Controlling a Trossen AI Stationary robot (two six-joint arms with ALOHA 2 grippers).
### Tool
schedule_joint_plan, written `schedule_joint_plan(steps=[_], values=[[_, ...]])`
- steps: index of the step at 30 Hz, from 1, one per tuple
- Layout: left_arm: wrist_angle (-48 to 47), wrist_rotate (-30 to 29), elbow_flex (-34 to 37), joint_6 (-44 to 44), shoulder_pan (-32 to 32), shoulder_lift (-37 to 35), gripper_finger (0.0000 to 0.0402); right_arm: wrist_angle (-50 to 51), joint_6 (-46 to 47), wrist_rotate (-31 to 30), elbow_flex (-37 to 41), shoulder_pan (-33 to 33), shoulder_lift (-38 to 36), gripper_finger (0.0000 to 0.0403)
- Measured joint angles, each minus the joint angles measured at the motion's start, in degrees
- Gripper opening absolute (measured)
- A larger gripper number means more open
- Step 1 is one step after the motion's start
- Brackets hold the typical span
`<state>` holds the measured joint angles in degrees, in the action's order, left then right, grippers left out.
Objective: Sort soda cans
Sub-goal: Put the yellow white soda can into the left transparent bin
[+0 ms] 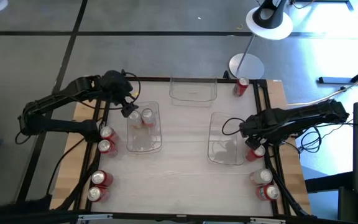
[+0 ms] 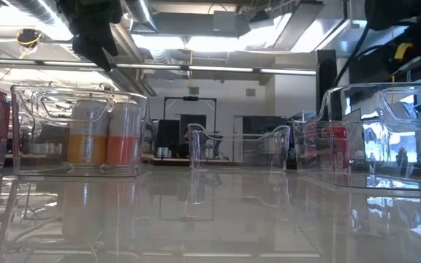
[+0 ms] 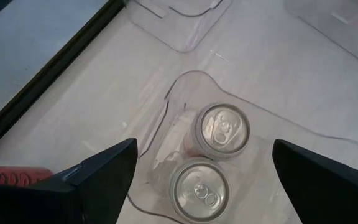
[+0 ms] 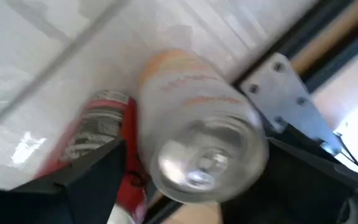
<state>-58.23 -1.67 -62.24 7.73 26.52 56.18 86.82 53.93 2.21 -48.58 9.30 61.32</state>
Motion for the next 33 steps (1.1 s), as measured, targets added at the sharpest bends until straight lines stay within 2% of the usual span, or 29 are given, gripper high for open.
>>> schedule_joint_plan(steps=[14,21,33], values=[[0.67,0.00,-0.02,-0.66,0.00,0.01,0.0363,-2.17,-0.36,0.86,1.36,0.04,1.27,0.0311],[0.69,0.00,-0.02,-1.18,0.00,0.00,0.0363,-1.49,-0.32,-0.31,0.98,0.04,1.27,0.0265],[0.80,0.00,-0.02,-1.77,0.00,0.00,0.0363,2.95,-0.02,-6.45,-9.30,0.04,1.40,0.0264]])
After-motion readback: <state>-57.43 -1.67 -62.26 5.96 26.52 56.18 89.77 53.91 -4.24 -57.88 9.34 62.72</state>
